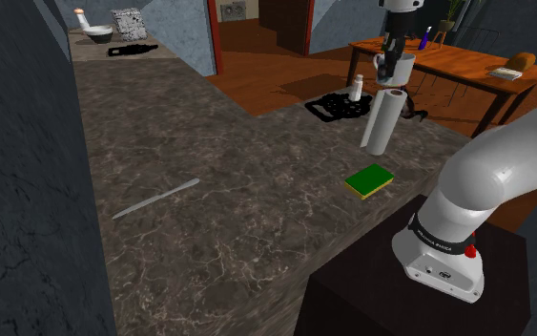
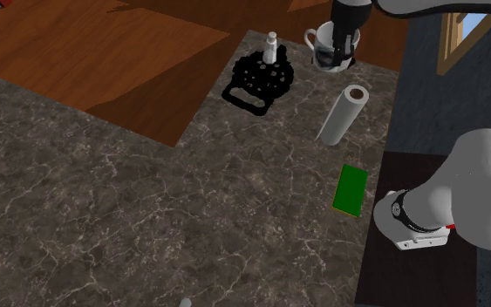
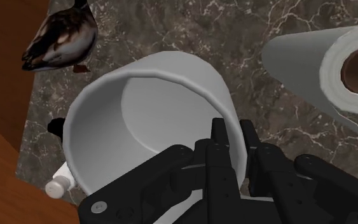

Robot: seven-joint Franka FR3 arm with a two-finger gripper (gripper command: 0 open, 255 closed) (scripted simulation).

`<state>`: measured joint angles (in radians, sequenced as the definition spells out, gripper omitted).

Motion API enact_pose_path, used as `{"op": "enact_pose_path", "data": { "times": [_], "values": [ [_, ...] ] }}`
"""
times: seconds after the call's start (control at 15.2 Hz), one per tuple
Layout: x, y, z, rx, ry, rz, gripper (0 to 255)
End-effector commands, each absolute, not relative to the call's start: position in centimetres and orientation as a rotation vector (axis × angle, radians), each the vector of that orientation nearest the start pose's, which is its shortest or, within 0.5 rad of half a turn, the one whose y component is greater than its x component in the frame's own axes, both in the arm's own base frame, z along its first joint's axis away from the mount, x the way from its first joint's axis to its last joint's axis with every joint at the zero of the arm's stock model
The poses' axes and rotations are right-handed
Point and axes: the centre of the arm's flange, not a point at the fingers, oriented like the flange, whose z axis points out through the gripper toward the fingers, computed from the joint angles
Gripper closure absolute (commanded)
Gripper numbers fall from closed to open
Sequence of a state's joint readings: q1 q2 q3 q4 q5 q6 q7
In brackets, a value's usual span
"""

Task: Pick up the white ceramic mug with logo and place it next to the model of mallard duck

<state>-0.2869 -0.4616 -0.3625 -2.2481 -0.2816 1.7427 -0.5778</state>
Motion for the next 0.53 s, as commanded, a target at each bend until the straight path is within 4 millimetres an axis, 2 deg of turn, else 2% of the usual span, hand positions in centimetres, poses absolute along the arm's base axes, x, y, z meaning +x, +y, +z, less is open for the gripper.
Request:
{"op": "enact_pose_path", "data": {
  "times": [0.0, 0.4, 0.46],
  "values": [
    [28.9, -30.4, 52.8, -3.196, -0.045, 0.191, 255],
    [23.8, -36.7, 52.8, -3.196, -0.045, 0.191, 255],
    [23.8, -36.7, 52.2, -3.196, -0.045, 0.191, 255]
  ]
}}
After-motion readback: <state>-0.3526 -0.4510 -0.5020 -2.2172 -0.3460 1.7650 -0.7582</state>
